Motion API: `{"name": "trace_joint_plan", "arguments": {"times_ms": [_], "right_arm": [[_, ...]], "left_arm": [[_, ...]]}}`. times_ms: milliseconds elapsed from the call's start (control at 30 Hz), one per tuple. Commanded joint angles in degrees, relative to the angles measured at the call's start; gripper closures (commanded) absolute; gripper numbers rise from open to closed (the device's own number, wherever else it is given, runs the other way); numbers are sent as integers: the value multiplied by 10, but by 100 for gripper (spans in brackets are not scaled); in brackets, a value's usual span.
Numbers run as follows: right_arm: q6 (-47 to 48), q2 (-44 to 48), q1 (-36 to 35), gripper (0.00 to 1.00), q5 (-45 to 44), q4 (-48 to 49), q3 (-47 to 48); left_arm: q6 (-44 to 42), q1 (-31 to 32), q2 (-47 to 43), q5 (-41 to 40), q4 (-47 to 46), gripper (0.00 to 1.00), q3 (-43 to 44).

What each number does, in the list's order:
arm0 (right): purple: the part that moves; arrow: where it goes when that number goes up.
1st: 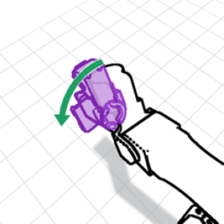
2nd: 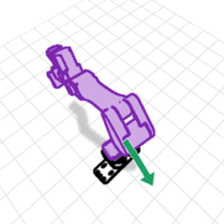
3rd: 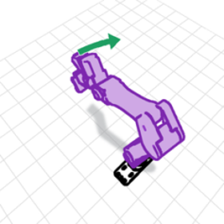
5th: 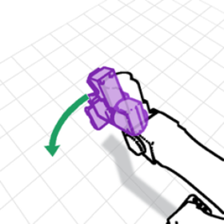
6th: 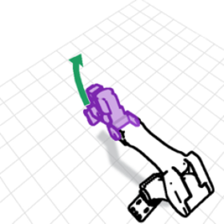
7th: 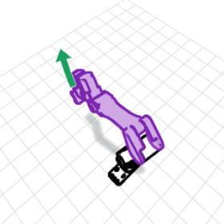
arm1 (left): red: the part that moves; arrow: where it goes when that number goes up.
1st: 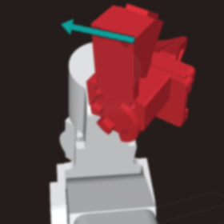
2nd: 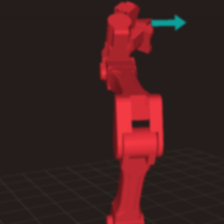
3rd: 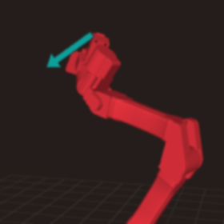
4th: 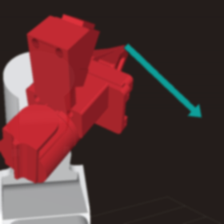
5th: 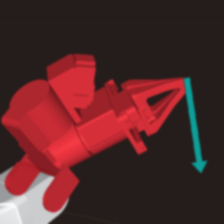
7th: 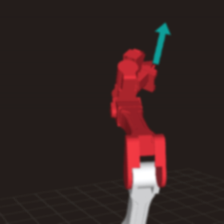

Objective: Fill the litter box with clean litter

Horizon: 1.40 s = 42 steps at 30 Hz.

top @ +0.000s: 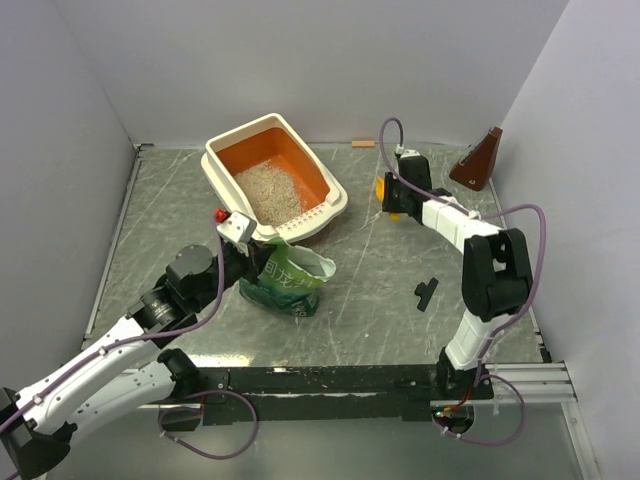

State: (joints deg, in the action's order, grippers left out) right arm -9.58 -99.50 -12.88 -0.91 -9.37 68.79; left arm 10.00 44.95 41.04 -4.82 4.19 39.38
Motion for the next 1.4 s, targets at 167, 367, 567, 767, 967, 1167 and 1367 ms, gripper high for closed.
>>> {"name": "trace_joint_plan", "arguments": {"times_ms": [167, 367, 567, 767, 967, 1167, 1367], "right_arm": [[-18, 0, 31, 28, 42, -61, 43], [-11, 135, 32, 23, 88, -37, -21], [34, 267, 30, 23, 302, -9, -94], [90, 333, 10, 20, 451, 50, -178], [120, 377, 0, 14, 564, 137, -234], [98, 435, -2, 11, 585, 222, -274], [124, 483, -2, 10, 573, 180, -258]], "left_arm": [[48, 6, 60, -23, -134, 99, 150], [59, 6, 86, -16, -115, 99, 197], [71, 6, 62, 13, -121, 99, 137], [39, 7, 59, 33, -79, 87, 105], [15, 6, 55, 28, -43, 80, 116], [3, 7, 41, 43, 7, 69, 131], [-35, 6, 5, 17, 78, 59, 134]]}}
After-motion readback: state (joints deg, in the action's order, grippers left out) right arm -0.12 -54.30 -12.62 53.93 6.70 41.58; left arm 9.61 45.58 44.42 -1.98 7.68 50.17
